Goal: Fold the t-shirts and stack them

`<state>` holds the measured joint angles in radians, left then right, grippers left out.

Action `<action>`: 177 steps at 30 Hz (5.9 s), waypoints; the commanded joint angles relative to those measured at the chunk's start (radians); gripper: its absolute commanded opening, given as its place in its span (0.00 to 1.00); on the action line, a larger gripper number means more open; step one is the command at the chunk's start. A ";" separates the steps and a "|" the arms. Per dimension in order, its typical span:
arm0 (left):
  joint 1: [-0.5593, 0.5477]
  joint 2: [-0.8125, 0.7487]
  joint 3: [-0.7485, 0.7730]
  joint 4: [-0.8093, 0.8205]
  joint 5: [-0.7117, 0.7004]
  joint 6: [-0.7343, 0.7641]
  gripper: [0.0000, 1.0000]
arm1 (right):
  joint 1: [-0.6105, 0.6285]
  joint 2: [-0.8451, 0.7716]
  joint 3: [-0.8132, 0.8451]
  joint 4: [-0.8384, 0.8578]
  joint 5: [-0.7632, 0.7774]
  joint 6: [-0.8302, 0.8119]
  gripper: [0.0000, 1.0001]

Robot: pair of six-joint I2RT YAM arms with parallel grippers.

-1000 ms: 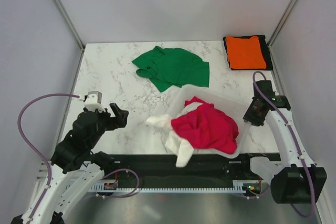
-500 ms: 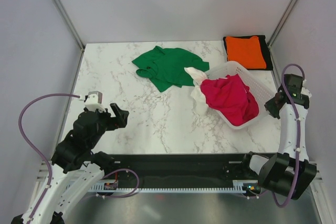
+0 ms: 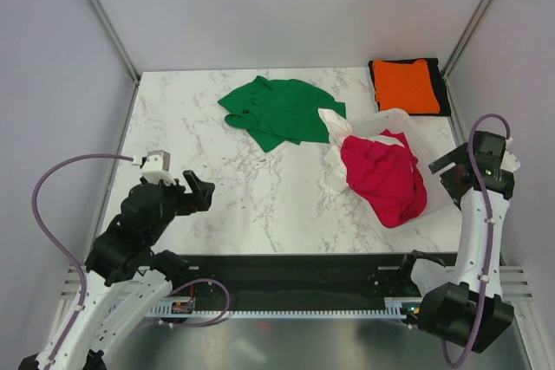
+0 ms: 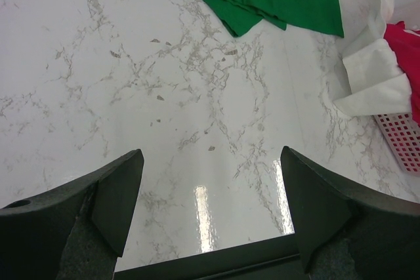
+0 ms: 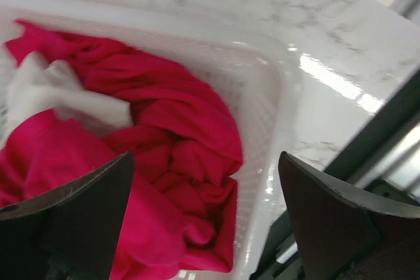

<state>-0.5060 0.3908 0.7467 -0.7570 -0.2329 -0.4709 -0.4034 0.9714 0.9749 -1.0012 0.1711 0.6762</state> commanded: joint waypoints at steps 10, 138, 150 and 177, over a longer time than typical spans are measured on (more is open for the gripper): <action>0.003 0.029 0.005 0.042 -0.002 0.032 0.91 | 0.994 0.327 0.258 0.275 -0.048 0.120 0.98; 0.053 1.678 0.727 0.252 0.147 -0.222 0.68 | 0.463 0.805 0.573 0.612 -0.748 0.112 0.00; 0.075 1.729 0.758 0.255 0.182 -0.222 0.39 | 0.448 0.793 0.501 0.622 -0.763 0.097 0.00; 0.205 1.071 1.241 -0.303 0.167 -0.003 0.02 | 0.298 0.564 0.513 0.489 -0.792 0.342 0.00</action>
<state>-0.3443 1.5105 1.8355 -0.8879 -0.0498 -0.5587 -0.0807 1.6283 1.4139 -0.4629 -0.6212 0.9779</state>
